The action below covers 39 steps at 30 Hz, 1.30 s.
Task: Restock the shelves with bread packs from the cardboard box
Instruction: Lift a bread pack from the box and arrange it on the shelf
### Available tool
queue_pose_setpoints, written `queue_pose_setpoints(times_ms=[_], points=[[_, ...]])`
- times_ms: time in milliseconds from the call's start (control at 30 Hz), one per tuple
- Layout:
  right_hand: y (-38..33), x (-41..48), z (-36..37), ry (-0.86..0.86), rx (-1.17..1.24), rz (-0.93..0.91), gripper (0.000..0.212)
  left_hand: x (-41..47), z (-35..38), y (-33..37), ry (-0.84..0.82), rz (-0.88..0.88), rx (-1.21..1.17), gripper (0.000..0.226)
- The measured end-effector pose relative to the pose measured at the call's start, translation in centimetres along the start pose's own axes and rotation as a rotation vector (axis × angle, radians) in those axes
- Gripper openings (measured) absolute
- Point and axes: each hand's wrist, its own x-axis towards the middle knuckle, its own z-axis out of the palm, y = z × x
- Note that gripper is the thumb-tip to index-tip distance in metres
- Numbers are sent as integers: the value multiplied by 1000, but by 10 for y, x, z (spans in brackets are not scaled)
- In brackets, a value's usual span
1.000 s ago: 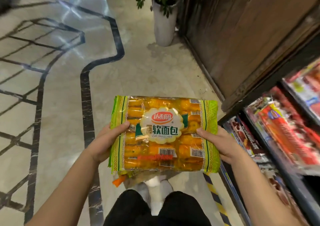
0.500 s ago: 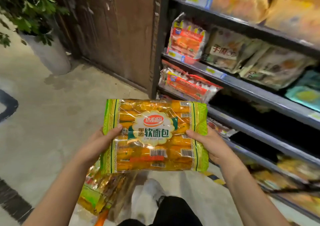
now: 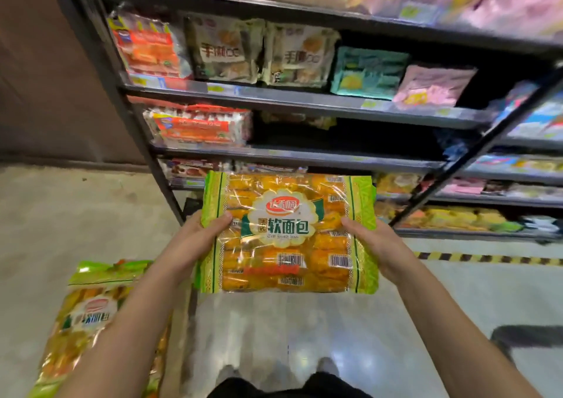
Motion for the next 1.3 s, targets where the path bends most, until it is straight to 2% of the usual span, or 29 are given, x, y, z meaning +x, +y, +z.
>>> queue_pose_setpoints(times_ms=[33, 133, 367, 433, 500, 633, 667, 767, 900, 1167, 1200, 1300], points=[[4, -2, -15, 1, 7, -11, 67, 2, 15, 2, -11, -1, 6, 71], [19, -5, -60, 12, 30, -25, 48, 5, 63, 8, -31, 1, 54, 44], [48, 20, -140, 5, -59, -12, 81, 15, 146, -4, -10, -64, 102, 31], [51, 31, -148, -4, -95, -4, 84, 19, 153, -10, 11, -80, 111, 34], [53, 42, -149, -23, -107, 19, 80, 23, 153, -17, 42, -94, 115, 41], [59, 65, -138, -77, -142, 67, 37, 41, 144, -32, 91, -140, 147, 42], [62, 71, -134, -81, -151, 79, 35, 47, 140, -37, 90, -155, 151, 40], [71, 92, -117, -73, -162, 120, 42, 67, 126, -52, 85, -233, 160, 32], [87, 124, -94, -39, -175, 154, 39, 107, 108, -69, 81, -295, 150, 27], [146, 226, -62, 37, -151, 181, 33, 216, 84, -129, 117, -312, 166, 70], [160, 246, -58, 33, -148, 174, 31, 235, 82, -146, 130, -312, 168, 67], [212, 305, -47, -2, -163, 113, 28, 286, 85, -201, 200, -287, 160, 29]])
